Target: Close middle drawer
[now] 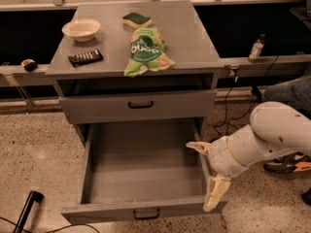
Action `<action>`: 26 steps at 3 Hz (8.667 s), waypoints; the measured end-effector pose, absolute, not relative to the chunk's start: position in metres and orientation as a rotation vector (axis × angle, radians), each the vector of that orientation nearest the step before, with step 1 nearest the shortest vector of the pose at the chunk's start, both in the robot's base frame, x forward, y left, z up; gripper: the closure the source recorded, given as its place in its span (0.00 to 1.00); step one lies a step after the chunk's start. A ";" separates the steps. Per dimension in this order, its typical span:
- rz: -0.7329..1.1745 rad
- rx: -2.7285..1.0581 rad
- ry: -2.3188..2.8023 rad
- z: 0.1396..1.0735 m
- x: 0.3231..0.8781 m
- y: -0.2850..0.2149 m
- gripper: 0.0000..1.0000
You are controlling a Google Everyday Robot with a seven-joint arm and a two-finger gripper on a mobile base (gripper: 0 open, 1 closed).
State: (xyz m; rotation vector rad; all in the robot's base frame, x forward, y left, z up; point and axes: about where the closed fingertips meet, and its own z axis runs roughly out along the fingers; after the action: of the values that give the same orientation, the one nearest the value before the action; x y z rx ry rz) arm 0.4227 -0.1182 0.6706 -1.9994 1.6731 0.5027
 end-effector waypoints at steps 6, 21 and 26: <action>0.569 -1.866 1.578 0.535 0.436 -0.091 0.85; 0.395 -1.554 1.706 0.379 0.477 -0.072 1.00; 0.103 -1.424 1.661 0.388 0.567 -0.052 1.00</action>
Offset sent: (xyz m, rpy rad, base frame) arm 0.0128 0.0102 -0.0747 0.1937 0.0395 -0.0932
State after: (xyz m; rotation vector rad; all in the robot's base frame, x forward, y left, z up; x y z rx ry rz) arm 0.5666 -0.0522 0.3883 -1.4244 1.6612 0.1026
